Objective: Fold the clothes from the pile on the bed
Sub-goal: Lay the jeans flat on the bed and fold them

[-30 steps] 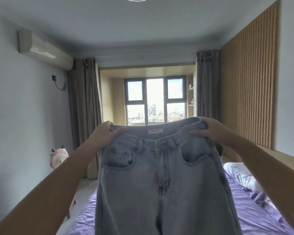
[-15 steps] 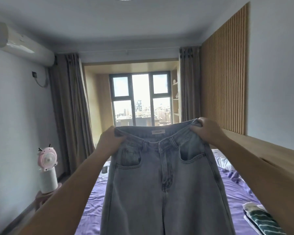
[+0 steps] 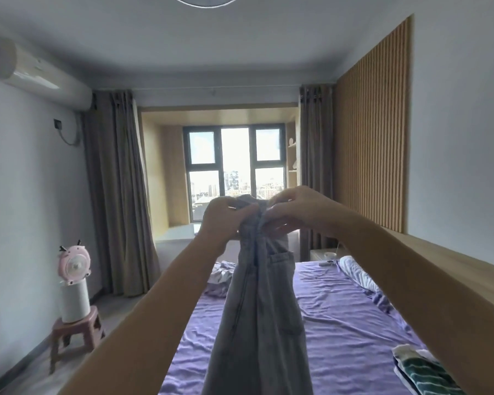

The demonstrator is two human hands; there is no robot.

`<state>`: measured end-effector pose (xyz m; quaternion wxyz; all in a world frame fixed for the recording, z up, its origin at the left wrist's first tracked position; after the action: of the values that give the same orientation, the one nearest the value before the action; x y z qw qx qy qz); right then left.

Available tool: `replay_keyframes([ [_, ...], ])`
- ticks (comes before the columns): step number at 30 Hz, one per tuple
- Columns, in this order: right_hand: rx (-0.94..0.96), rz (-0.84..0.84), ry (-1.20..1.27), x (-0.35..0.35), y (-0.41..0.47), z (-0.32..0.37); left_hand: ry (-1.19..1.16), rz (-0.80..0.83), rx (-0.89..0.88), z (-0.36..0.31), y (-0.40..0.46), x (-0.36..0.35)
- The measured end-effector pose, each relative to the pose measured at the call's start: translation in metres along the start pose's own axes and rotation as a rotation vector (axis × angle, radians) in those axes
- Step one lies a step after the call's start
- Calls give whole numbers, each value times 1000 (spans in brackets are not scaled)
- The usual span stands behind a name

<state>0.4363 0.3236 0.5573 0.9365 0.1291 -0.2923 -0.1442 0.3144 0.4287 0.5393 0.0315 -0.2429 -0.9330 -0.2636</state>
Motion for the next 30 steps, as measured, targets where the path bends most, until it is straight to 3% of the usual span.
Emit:
replay_keyframes([
  [2, 97, 60, -131, 3, -3, 7, 66, -35, -33, -4, 3, -3],
  [5, 244, -68, -358, 22, -3, 15, 104, -108, -56, -2, 10, -7],
  [9, 367, -187, -507, 36, 6, 16, -58, -75, 50, 3, 15, -33],
  [14, 390, -199, -511, 45, 12, -6, -210, -18, 185, 9, 19, -56],
  [19, 362, -77, -593, 49, 16, -21, -34, -98, 54, -4, 28, -65],
  [22, 379, -183, -617, 59, 16, -20, -21, 42, 9, -15, 29, -78],
  [26, 425, -277, -516, 72, 10, -21, 44, 469, -162, -25, 18, -100],
  [30, 453, -213, -68, 88, 3, -44, 104, 248, -185, -16, 23, -88],
])
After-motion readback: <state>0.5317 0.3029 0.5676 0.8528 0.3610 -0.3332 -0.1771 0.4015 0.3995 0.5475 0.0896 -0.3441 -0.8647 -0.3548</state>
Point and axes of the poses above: each hand's wrist, its own y-axis towards the middle knuckle, its own x-axis out of the back of the hand, z = x × y, the point moved 5 cm from there along y, towards the middle knuckle, and after that the axes turned 2 degrees about x, right-handed, at the moved point
